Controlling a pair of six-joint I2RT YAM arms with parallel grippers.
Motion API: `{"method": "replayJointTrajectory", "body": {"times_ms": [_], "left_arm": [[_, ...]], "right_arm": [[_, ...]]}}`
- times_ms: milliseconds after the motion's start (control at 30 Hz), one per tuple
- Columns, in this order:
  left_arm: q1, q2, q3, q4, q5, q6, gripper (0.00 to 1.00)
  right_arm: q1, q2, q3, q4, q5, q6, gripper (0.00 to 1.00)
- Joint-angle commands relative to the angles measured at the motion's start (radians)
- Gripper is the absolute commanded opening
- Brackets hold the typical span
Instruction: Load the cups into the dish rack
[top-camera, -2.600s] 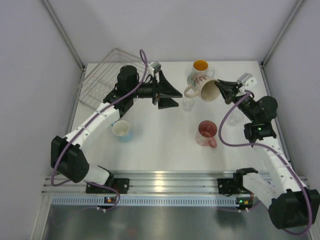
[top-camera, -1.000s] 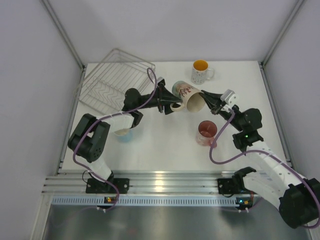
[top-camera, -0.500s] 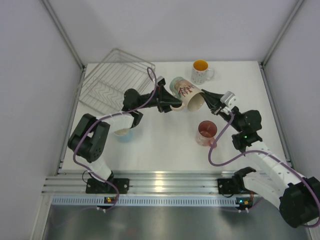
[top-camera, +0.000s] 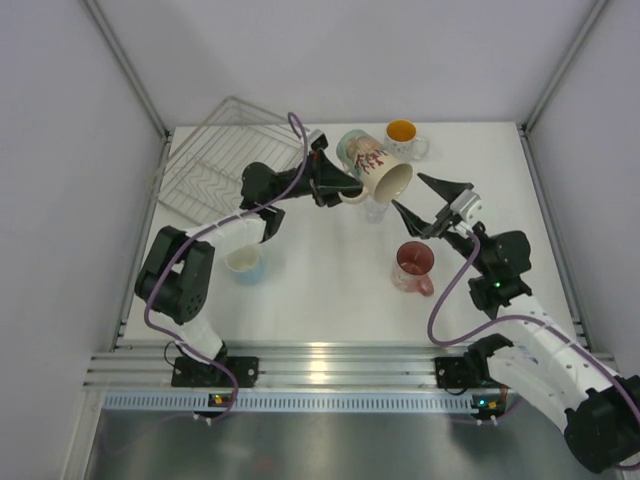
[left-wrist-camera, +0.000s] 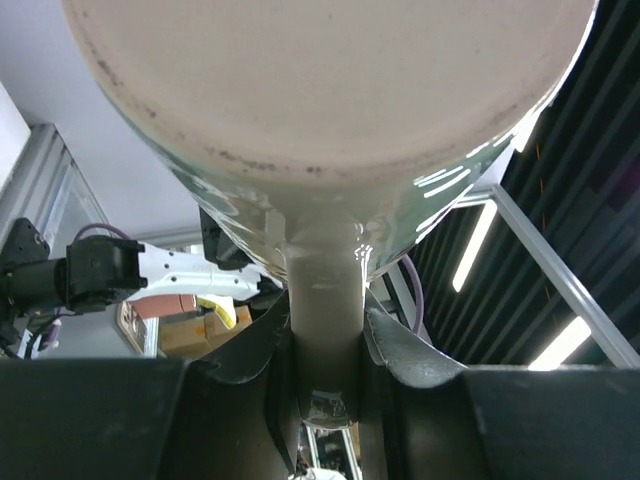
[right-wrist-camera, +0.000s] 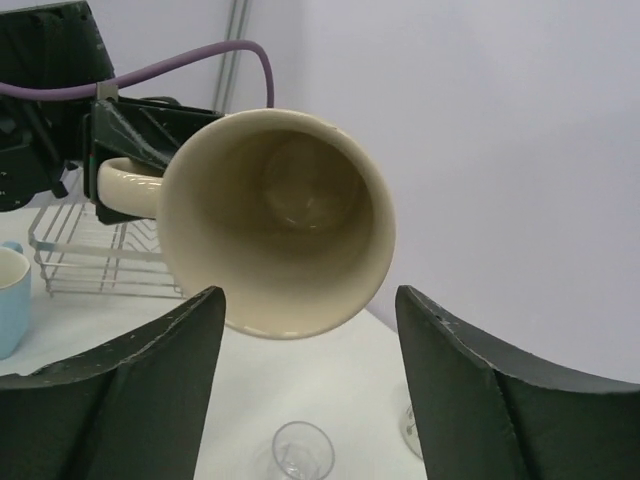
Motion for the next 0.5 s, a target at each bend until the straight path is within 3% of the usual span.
{"method": "replayJointTrajectory", "body": {"times_ms": [0, 67, 100, 300, 400, 433, 467], "left_arm": [[0.041, -0.053, 0.062, 0.01, -0.044, 0.025, 0.0], [0.048, -0.07, 0.077, -0.122, -0.035, 0.179, 0.0], [0.05, -0.083, 0.094, -0.264, -0.035, 0.235, 0.0], [0.05, -0.146, 0.174, -0.599, -0.081, 0.557, 0.0], [0.051, -0.177, 0.256, -0.93, -0.174, 0.819, 0.0], [0.053, -0.18, 0.284, -1.126, -0.249, 0.96, 0.0], [0.053, -0.186, 0.313, -1.188, -0.295, 1.019, 0.0]], "right_arm": [[0.017, -0.05, 0.002, -0.069, 0.018, 0.018, 0.71], [0.017, -0.076, -0.008, -0.09, 0.027, 0.025, 0.76], [0.017, -0.085, -0.013, -0.101, 0.038, 0.031, 0.76], [0.017, -0.142, 0.008, -0.172, 0.059, 0.118, 0.79], [0.017, -0.16, 0.041, -0.237, 0.065, 0.207, 0.79], [0.016, -0.171, 0.056, -0.259, 0.074, 0.257, 0.79], [0.017, -0.176, 0.061, -0.268, 0.088, 0.29, 0.79]]}}
